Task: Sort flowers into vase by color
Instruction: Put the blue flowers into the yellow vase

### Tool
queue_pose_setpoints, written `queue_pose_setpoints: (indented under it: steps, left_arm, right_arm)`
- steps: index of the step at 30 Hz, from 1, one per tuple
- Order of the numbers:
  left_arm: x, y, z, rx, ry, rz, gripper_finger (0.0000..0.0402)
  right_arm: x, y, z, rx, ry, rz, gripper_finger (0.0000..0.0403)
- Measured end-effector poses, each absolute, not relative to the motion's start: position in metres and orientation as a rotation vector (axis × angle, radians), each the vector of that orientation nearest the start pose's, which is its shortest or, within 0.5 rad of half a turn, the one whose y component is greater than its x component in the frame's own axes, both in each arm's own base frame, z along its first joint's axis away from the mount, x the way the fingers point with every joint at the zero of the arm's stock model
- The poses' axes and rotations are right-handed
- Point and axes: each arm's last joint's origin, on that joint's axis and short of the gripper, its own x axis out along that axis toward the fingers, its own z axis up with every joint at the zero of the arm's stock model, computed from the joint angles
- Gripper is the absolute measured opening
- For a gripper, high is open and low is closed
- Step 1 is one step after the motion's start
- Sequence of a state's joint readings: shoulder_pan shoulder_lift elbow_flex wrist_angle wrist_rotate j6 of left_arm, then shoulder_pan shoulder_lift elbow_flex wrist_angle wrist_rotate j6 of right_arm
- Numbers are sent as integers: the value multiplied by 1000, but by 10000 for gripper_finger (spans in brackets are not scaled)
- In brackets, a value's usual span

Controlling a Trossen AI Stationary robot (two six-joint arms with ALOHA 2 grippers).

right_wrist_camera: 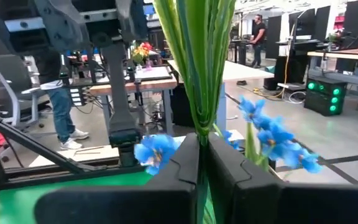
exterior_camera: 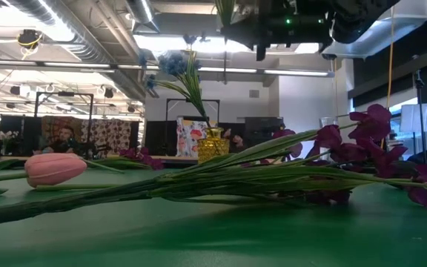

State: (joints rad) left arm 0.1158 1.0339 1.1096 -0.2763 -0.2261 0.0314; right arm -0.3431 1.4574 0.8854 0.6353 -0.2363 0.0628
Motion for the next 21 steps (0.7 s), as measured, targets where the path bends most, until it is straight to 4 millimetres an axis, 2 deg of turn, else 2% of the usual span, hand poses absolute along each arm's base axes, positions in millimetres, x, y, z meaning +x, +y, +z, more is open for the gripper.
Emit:
queue_pose_setpoints:
  steps: [5,9,15,21]
  left_arm:
    - [208,31,380,49,218,336,156]
    - [196,36,369,42,158,373,156]
    - [183,40,347,6,83,402,156]
    - [182,40,325,-16,113,407,156]
  right_arm:
    - [300,-105,275,24,-88,-124,9]
    - [294,-102,264,15,-116,-131,14]
    - [291,-101,259,-14,-122,-143,14]
    - [290,-101,258,-19,-125,-151,16]
